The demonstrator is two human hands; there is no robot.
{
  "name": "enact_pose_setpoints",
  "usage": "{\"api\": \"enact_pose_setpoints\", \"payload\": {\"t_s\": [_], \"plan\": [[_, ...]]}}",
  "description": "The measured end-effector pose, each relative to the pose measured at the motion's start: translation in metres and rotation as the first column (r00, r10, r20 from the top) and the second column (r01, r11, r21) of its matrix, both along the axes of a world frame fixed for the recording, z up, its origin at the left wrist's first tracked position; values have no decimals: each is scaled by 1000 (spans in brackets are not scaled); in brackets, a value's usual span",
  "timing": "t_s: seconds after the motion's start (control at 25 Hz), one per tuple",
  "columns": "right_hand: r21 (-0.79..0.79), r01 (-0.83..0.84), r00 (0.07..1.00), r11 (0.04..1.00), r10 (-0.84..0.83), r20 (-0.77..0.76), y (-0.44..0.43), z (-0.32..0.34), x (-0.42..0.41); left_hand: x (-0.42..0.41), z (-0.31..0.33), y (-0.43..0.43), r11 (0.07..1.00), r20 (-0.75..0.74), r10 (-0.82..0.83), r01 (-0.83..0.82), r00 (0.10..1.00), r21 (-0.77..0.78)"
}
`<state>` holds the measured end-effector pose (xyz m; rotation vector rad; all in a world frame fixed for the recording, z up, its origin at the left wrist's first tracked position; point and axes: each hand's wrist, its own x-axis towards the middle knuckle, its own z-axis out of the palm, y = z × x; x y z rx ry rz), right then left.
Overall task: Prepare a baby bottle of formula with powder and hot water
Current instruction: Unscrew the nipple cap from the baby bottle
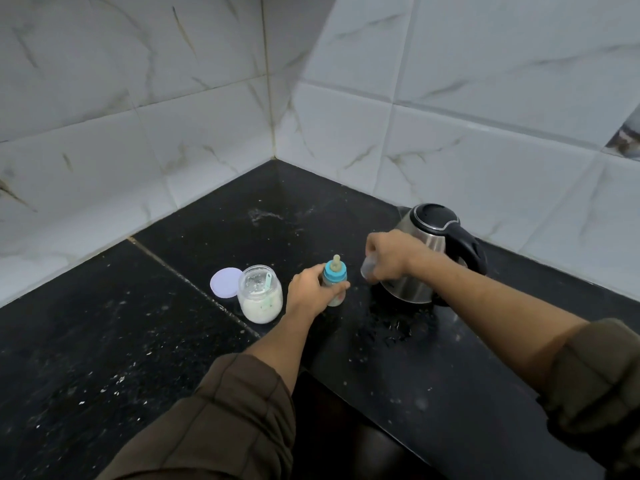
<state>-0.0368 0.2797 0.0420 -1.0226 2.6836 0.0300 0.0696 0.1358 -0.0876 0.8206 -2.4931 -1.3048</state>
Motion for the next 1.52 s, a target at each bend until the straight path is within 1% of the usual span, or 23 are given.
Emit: {"api": "enact_pose_setpoints", "payload": {"t_s": [0.12,0.28,0.36,0.56,0.72,0.76,0.8,0.88,0.96,1.0,1.08,1.2,1.28,1.36,1.44,1.52], "plan": [[118,20,998,993,-28,63,20,-28,15,0,-1,3,1000,-6,-14,14,1000,-9],[239,-11,991,971,-22,133,34,-65,27,-1,-1,2,1000,-7,-28,28,1000,-11],[267,-34,988,963,-7,154,37,-79,32,0,-2,1,999,-8,-28,28,1000,-16],[275,-52,986,960,6,165,39,-102,34,0,-4,-1,999,-13,-43,43,999,-12],[344,-49,994,938,12,110,36,-96,32,-1,-4,-1,999,7,-52,52,999,6],[312,-25,995,950,-5,97,33,-89,29,-1,-3,-1,998,11,-58,58,998,11],[241,8,995,971,-31,92,29,-80,25,-2,-2,-2,998,15,-64,63,998,18],[39,80,992,996,-83,91,15,-61,16,-2,1,-3,997,28,-72,71,997,28],[-114,110,992,987,-102,72,-6,-47,12,-2,0,-3,996,40,-79,78,996,41],[-143,109,993,984,-101,62,-17,-43,11,-3,-1,-2,996,42,-77,75,996,47],[-137,98,995,986,-92,47,-37,-40,13,-4,-5,0,997,47,-61,59,997,43],[-57,51,999,997,-50,14,-55,-43,14,-7,-8,-1,998,62,-50,49,997,30],[-14,21,1000,1000,-21,-14,-60,-48,13,-6,-7,-3,998,66,-64,63,996,16],[-10,0,1000,1000,0,-21,-64,-52,12,-6,-6,-4,996,85,-84,84,993,0],[6,-63,998,998,63,-21,-66,-53,9,-6,-6,-6,995,100,-96,97,990,-11],[62,-178,982,982,181,-46,-68,-52,8,-7,-7,-8,994,113,-102,105,988,-19]]}}
